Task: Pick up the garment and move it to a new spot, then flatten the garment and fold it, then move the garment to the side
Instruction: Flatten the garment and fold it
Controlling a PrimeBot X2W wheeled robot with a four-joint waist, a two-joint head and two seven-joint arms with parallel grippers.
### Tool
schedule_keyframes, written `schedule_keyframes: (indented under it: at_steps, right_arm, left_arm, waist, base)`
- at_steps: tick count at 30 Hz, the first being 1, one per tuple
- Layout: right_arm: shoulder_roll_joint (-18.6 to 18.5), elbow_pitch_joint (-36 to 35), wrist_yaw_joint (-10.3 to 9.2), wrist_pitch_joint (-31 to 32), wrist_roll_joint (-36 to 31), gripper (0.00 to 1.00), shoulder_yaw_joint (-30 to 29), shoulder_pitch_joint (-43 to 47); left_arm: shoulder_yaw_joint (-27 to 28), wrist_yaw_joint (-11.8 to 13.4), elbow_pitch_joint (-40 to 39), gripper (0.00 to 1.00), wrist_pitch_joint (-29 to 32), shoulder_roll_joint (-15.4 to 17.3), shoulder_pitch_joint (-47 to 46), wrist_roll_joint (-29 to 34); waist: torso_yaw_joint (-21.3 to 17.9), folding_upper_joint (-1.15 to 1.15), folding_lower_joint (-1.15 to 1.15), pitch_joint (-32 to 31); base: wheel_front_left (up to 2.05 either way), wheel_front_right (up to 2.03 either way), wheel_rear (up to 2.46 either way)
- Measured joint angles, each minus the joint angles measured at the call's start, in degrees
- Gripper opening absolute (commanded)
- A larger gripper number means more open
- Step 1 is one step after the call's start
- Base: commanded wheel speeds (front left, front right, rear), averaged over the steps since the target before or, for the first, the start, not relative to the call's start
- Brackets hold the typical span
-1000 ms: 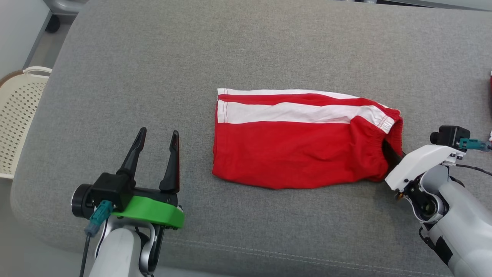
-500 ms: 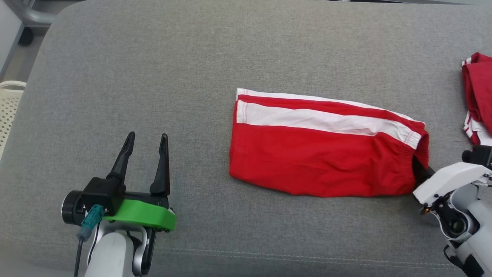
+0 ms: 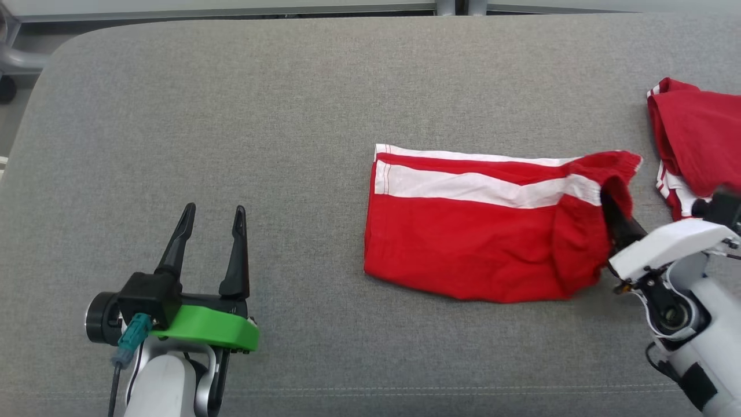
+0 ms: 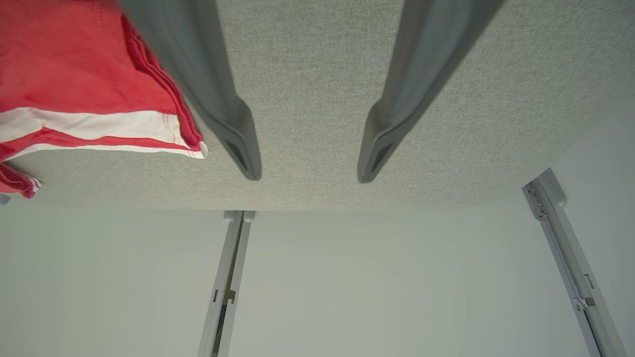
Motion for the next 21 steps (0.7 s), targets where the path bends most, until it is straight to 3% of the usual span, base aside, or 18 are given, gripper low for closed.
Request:
schedule_keyframes:
  at_steps: [7, 12, 21]
  right_arm:
    - [3.2, -8.0, 0.00, 0.6, 0.8, 0.00, 2.2, -1.5]
    - [8.7, -9.8, 0.00, 1.2, 0.5, 0.00, 4.7, -4.7]
    - [19.1, 4.6, 0.00, -1.1, -2.0, 0.00, 6.3, -11.0]
  left_arm:
    - [-0.3, -0.3, 0.2, 1.00, 0.0, 0.0, 0.0, 0.2]
    - [-1.2, -0.4, 0.3, 1.00, 0.0, -0.1, -0.1, 0.2]
    - [-3.7, -0.8, 0.9, 1.00, 0.0, -0.5, -1.3, -0.6]
  waist:
    - [-0.2, 0.00, 0.00, -0.5]
    - [0.9, 0.00, 0.00, -0.4]
    - [4.2, 0.00, 0.00, -0.2]
  base:
    - [0.00, 0.00, 0.00]
    - [0.00, 0.00, 0.00]
    - [0.00, 0.00, 0.00]
